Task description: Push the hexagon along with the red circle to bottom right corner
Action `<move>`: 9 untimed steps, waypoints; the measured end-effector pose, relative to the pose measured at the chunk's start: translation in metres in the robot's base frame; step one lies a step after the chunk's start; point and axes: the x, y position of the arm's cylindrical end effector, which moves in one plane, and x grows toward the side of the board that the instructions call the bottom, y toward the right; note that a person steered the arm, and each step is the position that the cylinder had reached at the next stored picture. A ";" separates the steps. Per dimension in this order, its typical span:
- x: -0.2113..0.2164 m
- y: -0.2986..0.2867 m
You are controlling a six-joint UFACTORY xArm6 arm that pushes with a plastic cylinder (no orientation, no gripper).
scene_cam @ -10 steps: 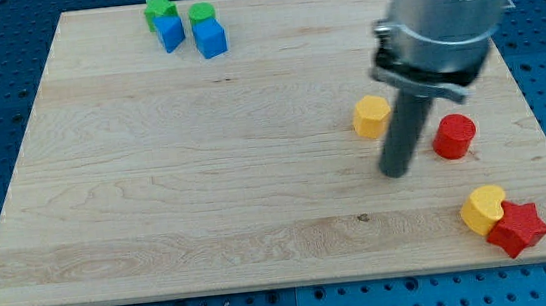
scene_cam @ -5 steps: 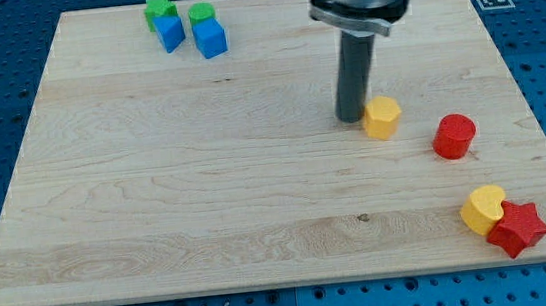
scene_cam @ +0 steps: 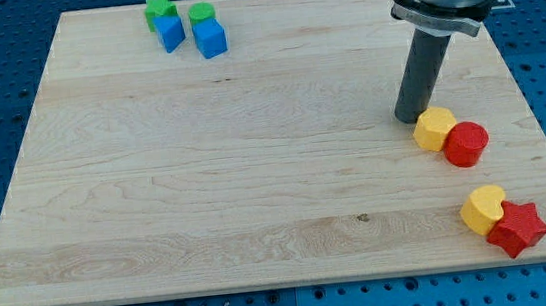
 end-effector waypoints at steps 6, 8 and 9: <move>0.064 0.069; -0.017 -0.026; -0.051 -0.126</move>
